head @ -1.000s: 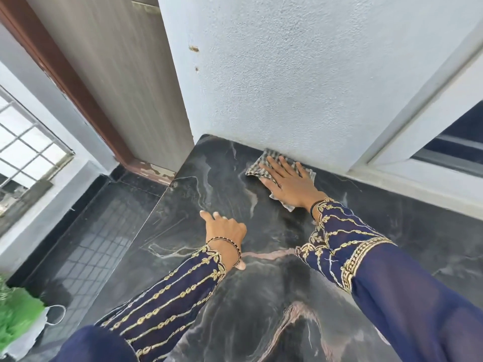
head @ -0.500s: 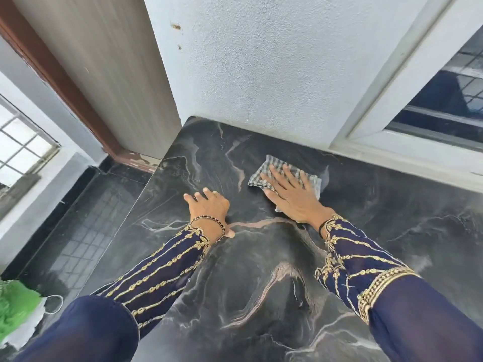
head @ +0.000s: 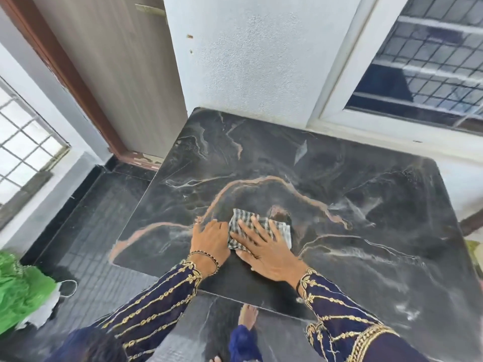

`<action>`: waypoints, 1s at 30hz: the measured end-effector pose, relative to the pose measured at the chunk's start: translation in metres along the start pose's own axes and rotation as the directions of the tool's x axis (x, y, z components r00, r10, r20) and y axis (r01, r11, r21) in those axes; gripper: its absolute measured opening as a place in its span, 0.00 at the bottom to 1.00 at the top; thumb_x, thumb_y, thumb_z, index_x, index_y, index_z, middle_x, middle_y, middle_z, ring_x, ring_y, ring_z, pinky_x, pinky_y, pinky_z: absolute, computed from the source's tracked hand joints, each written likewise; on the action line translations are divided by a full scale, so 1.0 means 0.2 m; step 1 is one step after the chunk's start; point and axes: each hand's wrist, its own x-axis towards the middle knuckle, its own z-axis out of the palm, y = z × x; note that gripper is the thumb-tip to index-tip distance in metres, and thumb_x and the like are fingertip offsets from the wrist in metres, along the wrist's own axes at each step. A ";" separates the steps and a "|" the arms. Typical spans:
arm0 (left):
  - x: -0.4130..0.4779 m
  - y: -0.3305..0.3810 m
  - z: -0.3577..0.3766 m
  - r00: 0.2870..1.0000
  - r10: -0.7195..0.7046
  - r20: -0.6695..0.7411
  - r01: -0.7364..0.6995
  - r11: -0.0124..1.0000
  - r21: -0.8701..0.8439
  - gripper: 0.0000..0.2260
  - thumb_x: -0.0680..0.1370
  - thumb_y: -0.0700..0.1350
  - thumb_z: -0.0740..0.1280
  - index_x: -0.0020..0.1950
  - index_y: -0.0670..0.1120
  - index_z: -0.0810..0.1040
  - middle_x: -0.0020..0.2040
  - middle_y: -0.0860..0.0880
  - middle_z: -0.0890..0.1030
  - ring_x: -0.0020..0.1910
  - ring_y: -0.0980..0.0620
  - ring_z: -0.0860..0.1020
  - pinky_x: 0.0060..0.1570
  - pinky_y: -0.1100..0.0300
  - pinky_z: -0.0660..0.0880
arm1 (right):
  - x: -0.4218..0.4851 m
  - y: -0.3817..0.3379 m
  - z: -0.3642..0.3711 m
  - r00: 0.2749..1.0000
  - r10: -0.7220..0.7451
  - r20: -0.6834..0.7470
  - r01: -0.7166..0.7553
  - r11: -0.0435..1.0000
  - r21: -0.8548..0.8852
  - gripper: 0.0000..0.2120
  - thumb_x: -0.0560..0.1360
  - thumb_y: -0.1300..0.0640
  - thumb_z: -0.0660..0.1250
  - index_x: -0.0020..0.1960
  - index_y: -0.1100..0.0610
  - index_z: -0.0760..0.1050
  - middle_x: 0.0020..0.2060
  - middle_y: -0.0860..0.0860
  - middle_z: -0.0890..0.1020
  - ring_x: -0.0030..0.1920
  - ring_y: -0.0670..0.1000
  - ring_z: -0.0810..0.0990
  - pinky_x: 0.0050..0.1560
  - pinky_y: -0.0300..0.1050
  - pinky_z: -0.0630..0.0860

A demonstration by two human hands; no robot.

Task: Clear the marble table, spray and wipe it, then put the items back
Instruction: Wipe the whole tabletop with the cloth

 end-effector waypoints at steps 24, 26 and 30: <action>-0.20 0.21 0.09 0.979 0.157 0.128 -0.156 0.988 -0.018 0.15 0.80 0.48 0.56 0.65 0.47 0.71 0.65 0.49 0.75 0.66 0.47 0.73 0.64 0.47 0.66 | -0.45 0.12 0.09 0.995 -0.097 0.001 0.097 0.994 -0.041 0.26 0.84 0.38 0.37 0.81 0.38 0.48 0.81 0.40 0.49 0.82 0.49 0.44 0.78 0.53 0.35; -0.12 0.24 0.08 0.977 0.163 0.136 -0.161 0.987 -0.026 0.15 0.80 0.48 0.56 0.65 0.47 0.71 0.65 0.48 0.75 0.66 0.46 0.73 0.64 0.47 0.67 | -0.37 0.22 0.05 0.998 -0.070 0.007 0.070 0.996 -0.051 0.26 0.83 0.38 0.36 0.81 0.38 0.46 0.81 0.40 0.50 0.82 0.50 0.45 0.78 0.54 0.38; 0.04 0.28 0.04 0.977 0.186 0.102 -0.180 0.981 -0.069 0.17 0.79 0.47 0.59 0.67 0.45 0.69 0.65 0.46 0.73 0.65 0.44 0.72 0.62 0.49 0.68 | -0.20 0.41 -0.02 0.999 -0.032 -0.026 0.031 0.998 -0.045 0.26 0.81 0.36 0.33 0.79 0.35 0.39 0.80 0.37 0.42 0.79 0.43 0.32 0.77 0.51 0.31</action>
